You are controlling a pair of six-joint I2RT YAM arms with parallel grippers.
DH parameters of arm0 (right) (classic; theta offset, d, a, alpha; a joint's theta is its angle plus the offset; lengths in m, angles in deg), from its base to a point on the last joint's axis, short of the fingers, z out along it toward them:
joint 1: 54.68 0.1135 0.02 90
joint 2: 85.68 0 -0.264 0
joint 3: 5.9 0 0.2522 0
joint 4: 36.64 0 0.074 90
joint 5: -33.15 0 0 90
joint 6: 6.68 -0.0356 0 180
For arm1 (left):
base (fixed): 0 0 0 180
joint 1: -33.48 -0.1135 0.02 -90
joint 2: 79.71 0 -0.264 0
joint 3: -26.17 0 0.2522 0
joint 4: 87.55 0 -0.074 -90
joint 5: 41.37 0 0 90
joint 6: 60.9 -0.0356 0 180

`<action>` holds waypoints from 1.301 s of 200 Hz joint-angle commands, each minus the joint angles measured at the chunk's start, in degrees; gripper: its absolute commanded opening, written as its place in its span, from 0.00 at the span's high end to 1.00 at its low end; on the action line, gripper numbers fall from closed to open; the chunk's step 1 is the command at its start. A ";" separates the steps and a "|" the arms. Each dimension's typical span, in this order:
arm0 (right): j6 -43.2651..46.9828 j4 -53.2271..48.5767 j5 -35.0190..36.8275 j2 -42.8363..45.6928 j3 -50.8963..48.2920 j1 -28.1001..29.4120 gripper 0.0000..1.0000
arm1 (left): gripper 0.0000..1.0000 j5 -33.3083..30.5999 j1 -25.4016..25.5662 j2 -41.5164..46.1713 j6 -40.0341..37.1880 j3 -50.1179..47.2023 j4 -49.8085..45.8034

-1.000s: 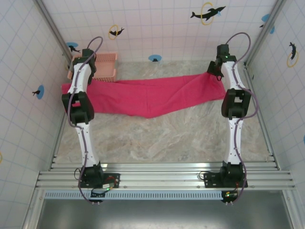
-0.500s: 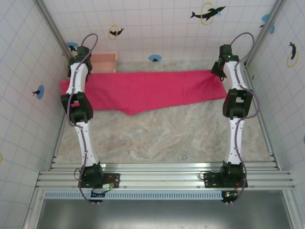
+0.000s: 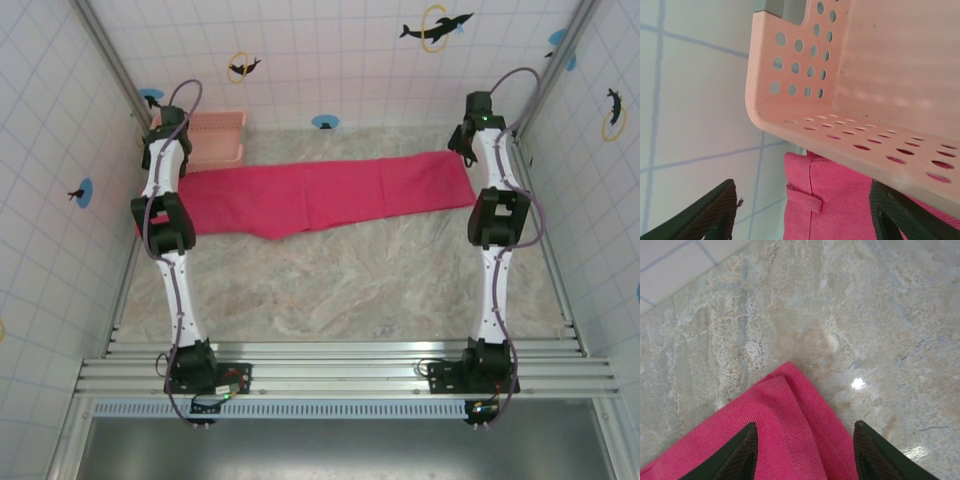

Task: Roll up the long pants

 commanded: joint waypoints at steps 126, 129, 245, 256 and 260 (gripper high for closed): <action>2.40 12.61 -14.01 31.21 -57.76 -8.09 0.43 | 0.03 19.04 18.83 11.90 25.84 -13.72 -6.21; 2.54 12.22 -13.79 30.79 -57.38 -8.02 0.43 | 0.03 18.89 19.09 11.95 25.86 -14.13 -6.29; 2.64 15.72 -19.61 20.83 -51.68 -7.18 0.62 | 0.03 20.98 28.65 9.91 29.63 -23.34 -6.46; 2.30 15.08 -20.58 20.46 -50.21 -7.23 0.78 | 0.03 21.16 29.37 8.66 30.14 -22.25 -7.52; 2.20 15.00 -20.87 20.46 -49.85 -7.27 0.83 | 0.03 21.15 29.60 8.31 30.30 -21.81 -8.10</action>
